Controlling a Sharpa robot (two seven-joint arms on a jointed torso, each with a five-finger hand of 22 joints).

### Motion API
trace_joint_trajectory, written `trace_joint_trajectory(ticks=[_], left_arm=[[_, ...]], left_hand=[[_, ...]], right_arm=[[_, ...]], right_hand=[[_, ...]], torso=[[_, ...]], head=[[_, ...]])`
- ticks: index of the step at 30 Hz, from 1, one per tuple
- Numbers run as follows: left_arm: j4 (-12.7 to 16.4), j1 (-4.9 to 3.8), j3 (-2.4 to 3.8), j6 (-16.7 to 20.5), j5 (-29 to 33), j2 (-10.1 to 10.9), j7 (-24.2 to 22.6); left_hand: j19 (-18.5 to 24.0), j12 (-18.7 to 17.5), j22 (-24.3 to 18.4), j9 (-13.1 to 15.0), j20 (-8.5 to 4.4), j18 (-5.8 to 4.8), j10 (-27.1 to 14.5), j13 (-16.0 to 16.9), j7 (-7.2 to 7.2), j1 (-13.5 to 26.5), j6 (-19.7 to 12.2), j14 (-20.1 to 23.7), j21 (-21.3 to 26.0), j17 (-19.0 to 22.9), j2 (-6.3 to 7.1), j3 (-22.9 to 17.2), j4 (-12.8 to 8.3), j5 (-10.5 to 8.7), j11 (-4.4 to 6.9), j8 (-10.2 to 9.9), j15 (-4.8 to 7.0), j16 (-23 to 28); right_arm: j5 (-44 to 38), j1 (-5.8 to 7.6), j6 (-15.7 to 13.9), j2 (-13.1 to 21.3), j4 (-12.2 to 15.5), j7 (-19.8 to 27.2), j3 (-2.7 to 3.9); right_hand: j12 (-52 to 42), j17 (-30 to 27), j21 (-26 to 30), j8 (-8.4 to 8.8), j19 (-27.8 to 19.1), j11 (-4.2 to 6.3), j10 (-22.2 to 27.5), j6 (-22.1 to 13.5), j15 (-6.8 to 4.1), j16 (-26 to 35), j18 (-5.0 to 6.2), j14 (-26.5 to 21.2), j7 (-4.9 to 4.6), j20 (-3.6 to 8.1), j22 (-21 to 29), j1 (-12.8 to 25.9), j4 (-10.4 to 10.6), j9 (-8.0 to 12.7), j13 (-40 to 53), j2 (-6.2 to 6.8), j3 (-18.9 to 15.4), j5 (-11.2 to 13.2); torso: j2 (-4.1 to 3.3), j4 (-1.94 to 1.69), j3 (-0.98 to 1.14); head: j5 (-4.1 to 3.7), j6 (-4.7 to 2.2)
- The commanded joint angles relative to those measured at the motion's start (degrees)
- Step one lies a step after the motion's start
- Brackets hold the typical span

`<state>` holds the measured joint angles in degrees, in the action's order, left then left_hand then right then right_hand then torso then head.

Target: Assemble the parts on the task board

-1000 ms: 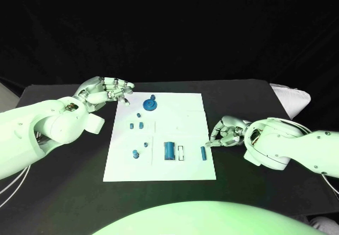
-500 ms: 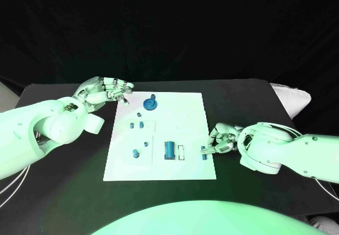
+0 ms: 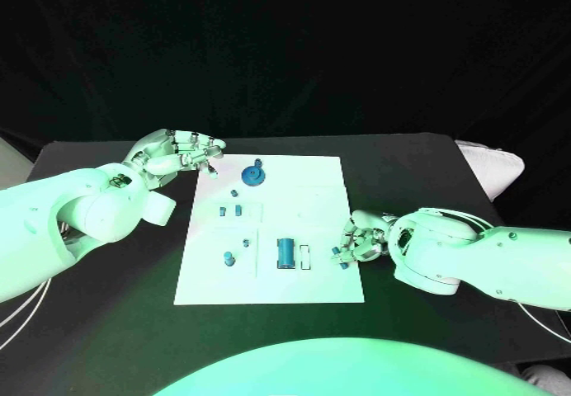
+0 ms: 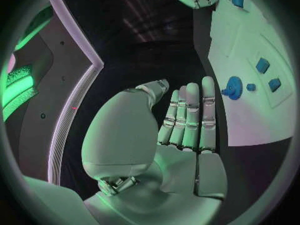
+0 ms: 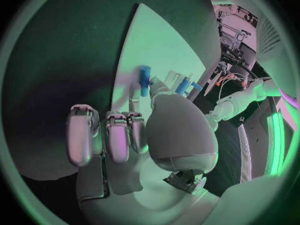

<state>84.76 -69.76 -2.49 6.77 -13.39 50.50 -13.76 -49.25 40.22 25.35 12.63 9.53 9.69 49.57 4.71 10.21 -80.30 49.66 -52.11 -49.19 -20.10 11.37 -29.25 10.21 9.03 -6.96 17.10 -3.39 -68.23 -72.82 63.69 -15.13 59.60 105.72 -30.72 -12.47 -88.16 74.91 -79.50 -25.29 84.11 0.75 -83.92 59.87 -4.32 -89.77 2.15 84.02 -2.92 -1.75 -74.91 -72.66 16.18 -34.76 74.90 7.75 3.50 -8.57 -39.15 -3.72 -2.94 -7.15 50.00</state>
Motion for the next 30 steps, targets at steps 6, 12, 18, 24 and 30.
trace_joint_trajectory(ticks=[6, 12, 18, 24, 30], left_arm=[[0.2, 0.01, 0.04, -0.5, 0.3, 0.0, -0.5], [0.2, 0.01, 0.03, -0.4, 0.3, 0.0, -0.5], [0.2, 0.01, 0.03, -0.4, 0.3, 0.0, -0.5], [0.2, 0.01, 0.03, -0.4, 0.3, 0.0, -0.5], [0.2, 0.01, 0.03, -0.4, 0.3, 0.0, -0.5]], left_hand=[[-0.4, -0.3, -0.1, -0.1, -0.11, 0.77, 0.2, 0.1, 0.23, 0.1, 0.0, 0.0, 0.2, 0.0, -0.51, -0.1, 0.4, 0.11, -0.02, -0.3, -0.16, 0.3], [-0.4, -0.3, -0.1, -0.1, -0.11, 0.77, 0.2, 0.1, 0.23, 0.1, 0.0, 0.0, 0.2, 0.0, -0.51, -0.1, 0.4, 0.11, -0.02, -0.3, -0.16, 0.3], [-0.4, -0.3, -0.1, -0.1, -0.11, 0.77, 0.2, 0.1, 0.23, 0.1, 0.0, 0.0, 0.2, 0.0, -0.51, -0.1, 0.4, 0.11, -0.02, -0.3, -0.16, 0.3], [-0.4, -0.3, -0.1, -0.1, -0.11, 0.77, 0.2, 0.1, 0.23, 0.1, 0.0, 0.0, 0.2, 0.0, -0.51, -0.1, 0.4, 0.11, -0.02, -0.3, -0.16, 0.3], [-0.5, -0.3, -0.1, -0.1, -0.11, 0.78, 0.2, 0.1, 0.23, 0.0, 0.0, 0.0, 0.2, 0.0, -0.6, -0.1, 0.4, 0.12, -0.01, -0.3, -0.14, 0.3]], right_arm=[[-5.2, -1.16, 3.4, -1.5, -1.1, -0.8, -0.36], [-7.1, -1.33, 3.4, -1.9, -1.2, -0.8, -0.36], [-6.4, -1.42, 1.9, -2.0, -0.9, -0.7, -0.37], [-1.9, -1.46, -0.8, -1.9, -0.4, 0.1, -0.36], [3.2, -1.42, -3.9, -1.6, 0.6, 2.1, -0.33]], right_hand=[[0.6, 15.1, 0.4, 1.8, 3.8, 0.54, -4.8, -0.8, -0.45, -0.2, -0.27, 6.0, 0.09, 0.39, -12.6, -7.7, -1.2, 0.6, 13.7, 0.05, 4.0, -0.1], [0.9, 15.1, 0.6, 3.85, 3.8, 0.08, -4.7, -0.6, -0.07, -0.2, -0.25, 6.0, -0.48, 0.15, -12.5, -11.7, -2.0, 1.7, 13.6, 1.22, 9.4, -1.9], [0.9, 15.1, 0.5, 5.04, 3.8, -0.24, -4.7, -0.2, 0.15, -0.2, -0.28, 6.0, -0.78, -0.07, -12.6, -11.6, -1.9, 2.6, 13.6, 2.34, 13.0, -5.2], [0.5, 15.1, -0.1, 5.55, 3.9, -0.22, -4.9, -0.1, 0.18, -0.2, -0.37, 6.0, -0.83, -0.11, -12.7, -9.7, -1.3, 2.9, 13.8, 3.0, 16.0, -9.4], [0.2, 15.1, -0.4, 5.51, 4.0, -0.15, -5.0, 0.0, 0.14, -0.2, -0.42, 6.0, -0.76, -0.08, -12.8, -9.0, -1.3, 2.8, 14.0, 3.04, 17.3, -10.8]], torso=[[-0.01, 0.02, 0.05], [0.01, 0.06, 0.04], [0.01, 0.07, 0.01], [0.03, 0.02, 0.01], [0.02, 0.03, 0.01]], head=[[0.05, 0.0], [0.05, 0.0], [-0.09, 0.0], [-0.1, 0.0], [0.02, 0.0]])
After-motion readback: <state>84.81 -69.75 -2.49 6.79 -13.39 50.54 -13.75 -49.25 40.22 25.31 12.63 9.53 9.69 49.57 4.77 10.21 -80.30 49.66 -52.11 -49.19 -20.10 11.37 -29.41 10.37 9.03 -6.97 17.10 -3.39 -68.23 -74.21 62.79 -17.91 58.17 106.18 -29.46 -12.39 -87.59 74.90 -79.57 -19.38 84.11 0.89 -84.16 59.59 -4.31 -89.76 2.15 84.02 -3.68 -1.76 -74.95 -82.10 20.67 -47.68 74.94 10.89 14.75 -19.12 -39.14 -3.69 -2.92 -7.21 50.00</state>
